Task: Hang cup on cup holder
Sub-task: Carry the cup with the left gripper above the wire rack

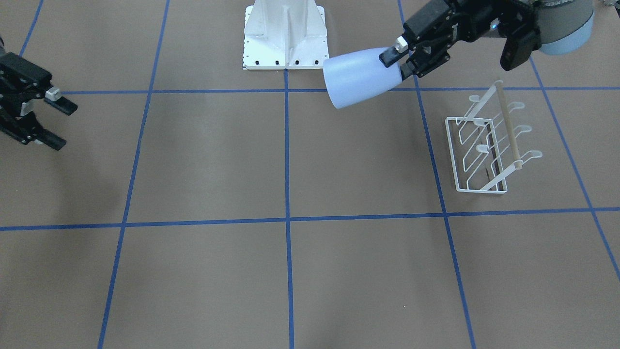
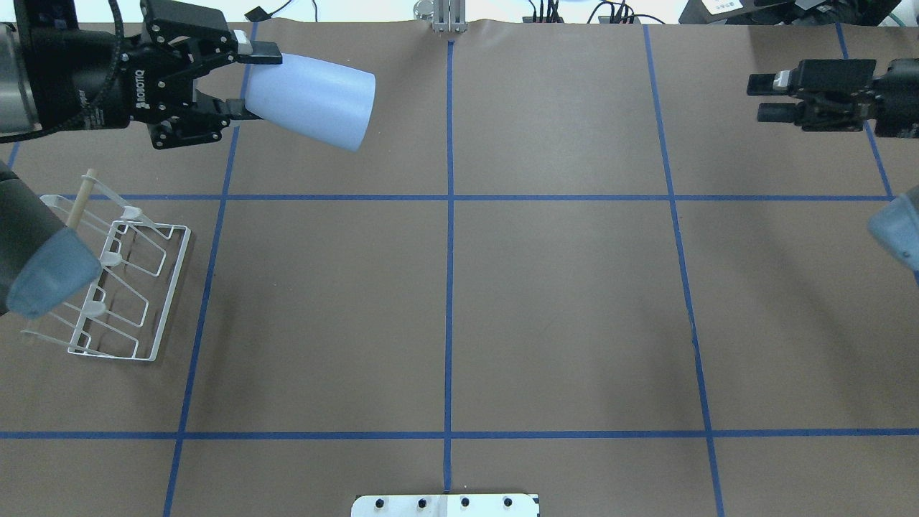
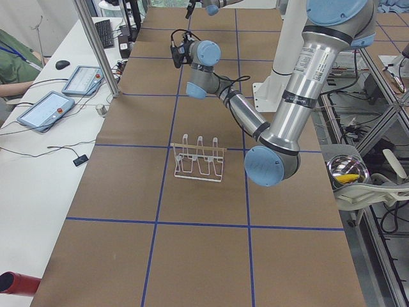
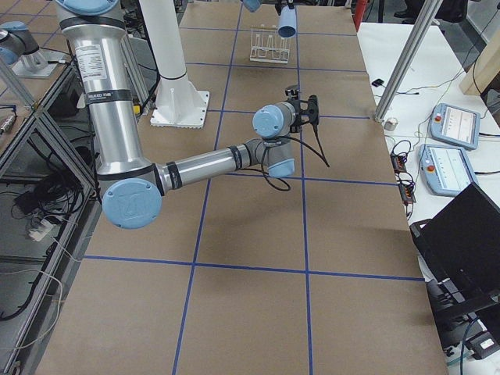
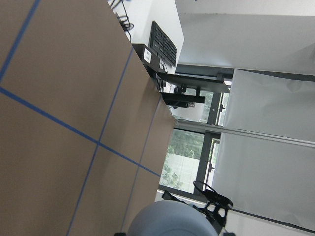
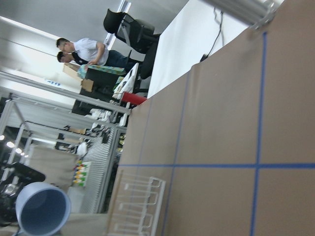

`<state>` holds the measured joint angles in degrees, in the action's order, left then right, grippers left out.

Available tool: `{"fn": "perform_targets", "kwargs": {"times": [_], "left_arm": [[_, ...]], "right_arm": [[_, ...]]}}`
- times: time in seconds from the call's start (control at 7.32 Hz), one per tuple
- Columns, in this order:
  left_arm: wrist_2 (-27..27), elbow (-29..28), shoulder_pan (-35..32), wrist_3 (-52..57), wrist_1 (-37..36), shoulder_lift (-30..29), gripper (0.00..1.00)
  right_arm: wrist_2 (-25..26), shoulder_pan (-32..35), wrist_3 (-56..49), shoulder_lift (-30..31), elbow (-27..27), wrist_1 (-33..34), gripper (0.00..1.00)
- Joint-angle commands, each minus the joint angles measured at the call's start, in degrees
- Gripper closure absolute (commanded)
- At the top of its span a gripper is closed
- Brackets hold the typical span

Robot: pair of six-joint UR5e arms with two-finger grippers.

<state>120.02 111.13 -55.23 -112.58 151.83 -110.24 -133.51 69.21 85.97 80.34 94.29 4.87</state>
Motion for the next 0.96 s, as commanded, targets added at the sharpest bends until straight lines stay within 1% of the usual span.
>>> {"fn": "perform_targets", "kwargs": {"times": [0.0, 0.14, 0.27, 0.41, 0.55, 0.68, 0.82], "left_arm": [[6.5, 0.8, -7.8, 17.9, -13.1, 2.0, 1.0], [6.2, 1.2, -9.4, 24.4, -15.1, 4.7, 1.0], [6.2, 1.5, -11.7, 34.2, -18.3, 7.4, 1.0], [6.0, 2.9, -12.7, 43.3, -25.8, 7.8, 1.0], [5.6, 5.3, -13.1, 49.1, -32.7, 8.2, 1.0], [3.0, 7.0, -13.0, 53.4, -38.0, 8.5, 1.0], [0.7, 8.6, -12.2, 57.6, -43.8, 8.3, 1.0]], "right_arm": [[-5.2, 9.2, -20.3, 0.8, -0.8, 17.4, 0.0], [-4.8, 12.7, -29.4, 2.2, -0.7, 24.0, 0.0], [-4.1, 14.4, -42.1, 4.5, -0.7, 31.1, 0.0], [-2.3, 15.2, -53.1, 6.0, -0.7, 38.3, 0.0], [-1.6, 15.8, -60.4, 6.2, -0.7, 46.1, 0.0], [-0.5, 16.2, -65.9, 6.2, -0.6, 53.4, 0.0], [1.5, 16.2, -72.5, 6.6, -0.6, 59.3, 0.0]]}}
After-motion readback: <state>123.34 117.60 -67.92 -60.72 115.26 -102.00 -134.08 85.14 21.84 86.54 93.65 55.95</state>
